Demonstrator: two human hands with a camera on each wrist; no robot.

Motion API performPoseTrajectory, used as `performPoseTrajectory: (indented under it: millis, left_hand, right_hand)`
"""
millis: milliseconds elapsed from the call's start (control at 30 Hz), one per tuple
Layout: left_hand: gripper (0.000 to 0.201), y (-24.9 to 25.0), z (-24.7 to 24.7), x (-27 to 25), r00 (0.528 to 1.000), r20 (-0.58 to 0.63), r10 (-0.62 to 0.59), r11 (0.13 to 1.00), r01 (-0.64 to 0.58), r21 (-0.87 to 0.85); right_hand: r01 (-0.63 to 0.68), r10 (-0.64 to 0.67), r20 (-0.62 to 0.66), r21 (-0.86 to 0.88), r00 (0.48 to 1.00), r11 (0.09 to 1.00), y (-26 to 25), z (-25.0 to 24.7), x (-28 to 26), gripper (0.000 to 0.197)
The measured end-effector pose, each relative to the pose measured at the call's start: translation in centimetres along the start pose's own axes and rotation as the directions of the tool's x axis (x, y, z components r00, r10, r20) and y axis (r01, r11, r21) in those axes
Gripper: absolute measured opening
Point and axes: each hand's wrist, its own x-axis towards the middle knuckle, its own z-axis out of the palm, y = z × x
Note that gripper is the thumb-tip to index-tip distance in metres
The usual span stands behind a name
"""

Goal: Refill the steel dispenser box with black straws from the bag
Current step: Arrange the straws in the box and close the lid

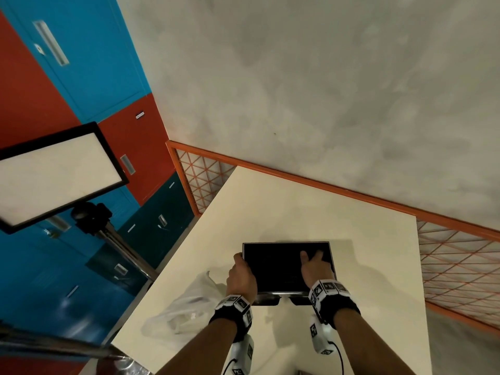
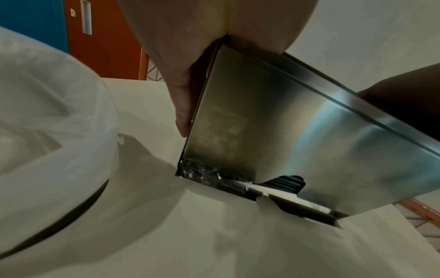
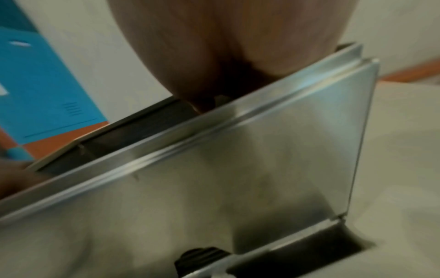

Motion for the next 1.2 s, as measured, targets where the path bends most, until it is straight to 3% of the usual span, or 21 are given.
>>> performPoseTrajectory:
  millis: [100,233,333,400,467,500,600,800,833,933,967,1100,1200]
  left_hand:
    - [0.026,0.3,-0.1,0.8,0.999,0.014,-0.048,0.998,0.047,0.042]
    - [0.023,1.1,-0.2,2.1,0.995,0.036,-0.098,0.990,0.094,0.103]
    - [0.022,1.5,-0.3,2.9,0.991,0.050,-0.125,0.985,0.118,0.124]
    - [0.022,1.5,-0.2,3.1,0.989,0.042,-0.141,0.983,0.135,0.126]
    - [0.023,1.7,-0.2,3.1,0.987,0.041,-0.153,0.982,0.147,0.120]
    - [0.024,1.7,-0.2,3.1,0.986,0.042,-0.160,0.981,0.154,0.117]
    - [0.023,1.7,-0.1,3.1,0.986,0.040,-0.161,0.982,0.156,0.108]
    - [0.015,1.5,0.0,3.3,0.988,0.034,-0.152,0.985,0.148,0.092]
    - [0.017,1.5,0.0,3.4,0.987,0.033,-0.156,0.984,0.152,0.092]
    - [0.023,1.4,0.2,3.5,0.986,0.027,-0.165,0.983,0.162,0.083]
    - [0.024,1.4,0.2,3.5,0.985,0.027,-0.169,0.983,0.167,0.081]
    - [0.025,1.2,0.2,3.5,0.985,0.024,-0.169,0.983,0.167,0.076]
    - [0.025,1.3,0.2,3.5,0.988,0.021,-0.154,0.985,0.152,0.085]
  right_hand:
    - [0.113,-0.117,-0.053,-0.076,0.992,0.991,-0.3,-0.6,-0.7,0.067]
    - [0.257,-0.288,-0.041,-0.344,0.957,0.903,-0.6,-0.8,-2.2,0.044]
    - [0.481,-0.540,-0.042,-0.403,0.840,0.779,-1.3,-0.5,-3.0,0.033]
    - [0.640,-0.636,0.123,-0.296,0.762,0.709,-1.8,0.1,-3.1,0.034]
    - [0.671,-0.579,0.355,-0.255,0.734,0.696,-2.4,1.0,-3.2,0.046]
    - [0.666,-0.541,0.409,-0.281,0.735,0.691,-2.6,1.5,-3.1,0.052]
    - [0.648,-0.513,0.412,-0.331,0.753,0.686,-3.1,2.3,-2.4,0.059]
    - [0.675,-0.586,0.336,-0.356,0.737,0.646,-3.2,2.8,-1.8,0.042]
    - [0.707,-0.647,0.290,-0.365,0.705,0.606,-3.0,2.8,-1.8,0.037]
    - [0.785,-0.837,0.145,-0.461,0.527,0.414,-2.9,2.7,-1.8,0.037]
    - [0.775,-0.840,0.149,-0.495,0.521,0.393,-3.0,2.7,-1.7,0.041]
    - [0.698,-0.656,0.297,-0.504,0.694,0.510,-2.9,3.2,-0.8,0.055]
    - [0.631,-0.552,0.318,-0.498,0.771,0.595,-2.8,3.7,-0.5,0.055]
